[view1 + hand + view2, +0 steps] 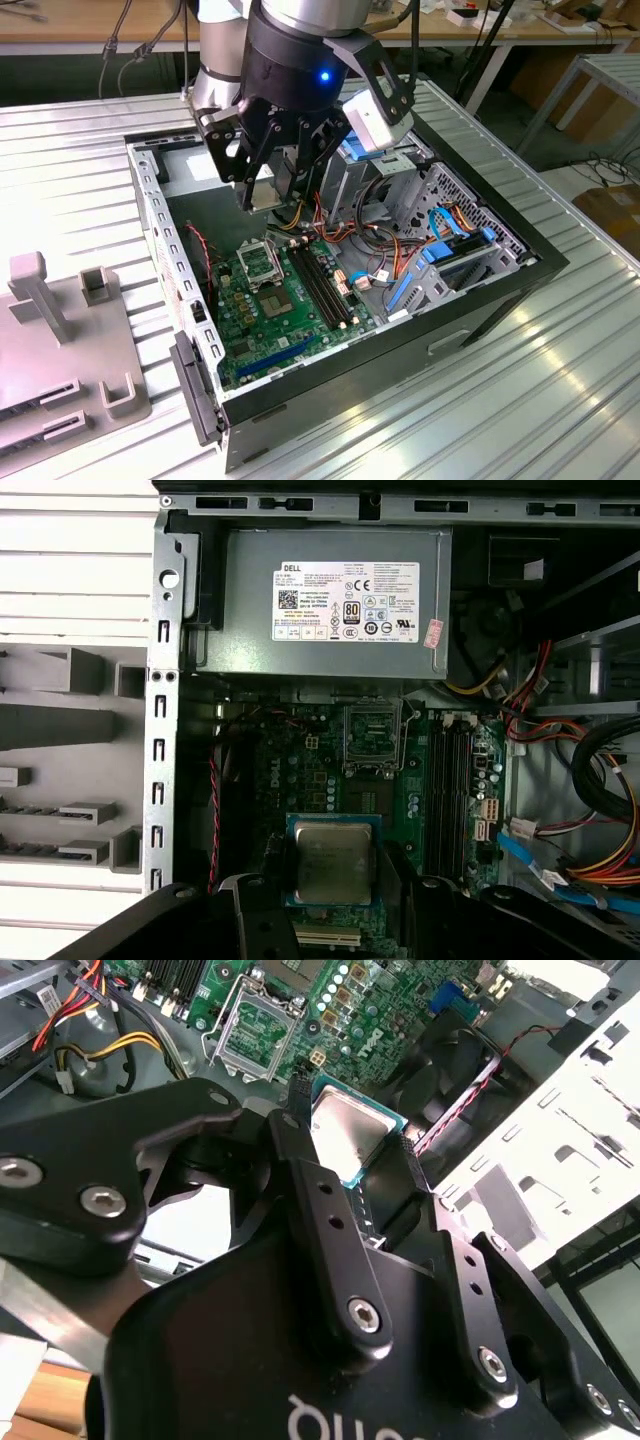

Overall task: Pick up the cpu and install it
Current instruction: 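Place the cpu into insertion slot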

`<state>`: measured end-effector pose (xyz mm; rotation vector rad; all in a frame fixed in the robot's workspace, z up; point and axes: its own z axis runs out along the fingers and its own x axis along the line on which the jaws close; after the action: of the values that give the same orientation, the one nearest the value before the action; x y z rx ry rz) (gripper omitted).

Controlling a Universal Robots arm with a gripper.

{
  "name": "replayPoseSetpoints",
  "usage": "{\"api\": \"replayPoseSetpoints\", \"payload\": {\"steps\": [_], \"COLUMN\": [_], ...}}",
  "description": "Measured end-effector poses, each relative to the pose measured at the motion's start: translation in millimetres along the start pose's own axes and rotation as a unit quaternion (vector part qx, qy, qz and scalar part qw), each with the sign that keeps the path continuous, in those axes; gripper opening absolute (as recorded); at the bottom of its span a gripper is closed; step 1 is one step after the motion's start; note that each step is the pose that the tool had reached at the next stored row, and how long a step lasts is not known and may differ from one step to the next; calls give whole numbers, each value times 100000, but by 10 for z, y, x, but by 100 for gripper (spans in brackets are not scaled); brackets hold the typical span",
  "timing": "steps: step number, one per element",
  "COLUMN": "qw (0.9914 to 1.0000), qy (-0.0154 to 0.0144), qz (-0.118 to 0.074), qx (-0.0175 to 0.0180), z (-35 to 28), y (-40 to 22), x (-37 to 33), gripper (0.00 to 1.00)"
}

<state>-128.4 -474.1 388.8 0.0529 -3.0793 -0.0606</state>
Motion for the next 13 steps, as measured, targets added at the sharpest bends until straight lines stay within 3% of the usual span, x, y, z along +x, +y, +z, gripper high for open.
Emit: {"api": "replayPoseSetpoints", "payload": {"steps": [9, 13], "qw": [100000, 99994], "qy": [-2, -42], "qz": [25, 1123], "qx": [1, -65], "z": [3, 11], "y": [0, -1], "x": [0, -1], "gripper": [47, 47]}}
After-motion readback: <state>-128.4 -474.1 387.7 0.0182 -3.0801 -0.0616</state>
